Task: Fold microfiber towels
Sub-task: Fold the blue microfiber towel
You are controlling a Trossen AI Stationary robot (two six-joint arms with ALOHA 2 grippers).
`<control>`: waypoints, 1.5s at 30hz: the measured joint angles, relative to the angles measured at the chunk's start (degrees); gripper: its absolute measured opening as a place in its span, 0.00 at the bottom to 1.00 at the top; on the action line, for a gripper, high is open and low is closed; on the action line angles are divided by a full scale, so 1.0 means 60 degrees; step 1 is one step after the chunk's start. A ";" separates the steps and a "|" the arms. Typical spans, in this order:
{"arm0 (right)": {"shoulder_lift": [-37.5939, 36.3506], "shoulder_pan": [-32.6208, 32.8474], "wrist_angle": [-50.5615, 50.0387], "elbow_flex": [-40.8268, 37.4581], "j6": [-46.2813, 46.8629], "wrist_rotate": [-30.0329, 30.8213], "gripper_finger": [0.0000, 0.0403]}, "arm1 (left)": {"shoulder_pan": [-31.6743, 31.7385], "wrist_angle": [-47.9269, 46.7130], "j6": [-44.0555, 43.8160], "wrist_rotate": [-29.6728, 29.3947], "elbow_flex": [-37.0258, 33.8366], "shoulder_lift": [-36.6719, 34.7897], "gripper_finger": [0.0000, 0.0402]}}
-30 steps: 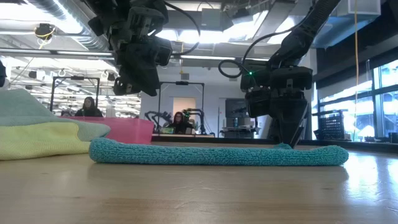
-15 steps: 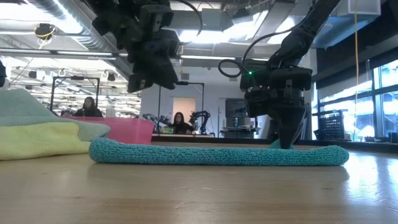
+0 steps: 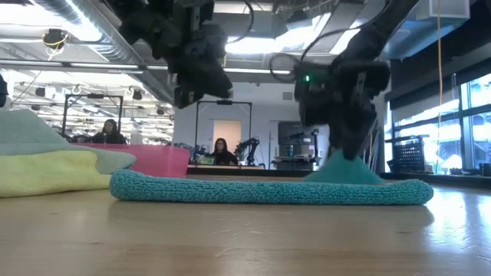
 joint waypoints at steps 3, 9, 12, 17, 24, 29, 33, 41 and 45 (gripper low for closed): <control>-0.0410 0.0062 0.0061 0.0175 -0.0371 0.0003 0.01 | 0.0042 0.0562 0.0102 0.0042 0.0000 0.0004 0.17; -0.1104 0.0270 0.0048 0.0445 -0.0816 0.0650 0.03 | 0.0289 0.1732 0.0298 0.0042 0.0000 0.0233 0.17; -0.1317 0.0377 0.0059 0.0472 -0.0823 0.0897 0.03 | 0.0414 0.2523 0.0218 0.0273 0.0006 0.0574 0.17; -0.1351 0.0579 -0.0248 0.0473 -0.0811 0.0935 0.01 | 0.0440 0.3303 -0.0012 0.0853 0.0128 0.1521 0.17; -0.1351 0.0792 -0.0291 0.0473 -0.0742 0.0945 0.03 | 0.0270 0.3322 0.0448 0.1349 0.1485 0.3087 0.22; -0.1351 0.0851 -0.0372 0.0473 -0.0735 0.0939 0.01 | 0.0223 0.3036 0.0906 0.1630 0.2386 0.3901 0.25; -0.1351 0.0851 -0.0648 0.0473 -0.0742 0.0933 0.02 | 0.0227 0.2772 0.0902 0.2193 0.2614 0.4291 0.26; -0.1403 0.0851 -0.0725 0.0471 -0.0737 0.0927 0.01 | 0.0025 0.2612 0.1324 0.1992 0.2645 0.4422 0.26; -0.1460 0.0851 -0.0771 0.0649 -0.0749 0.0930 0.02 | -0.0030 0.2121 0.1774 0.1752 0.2645 0.4422 0.26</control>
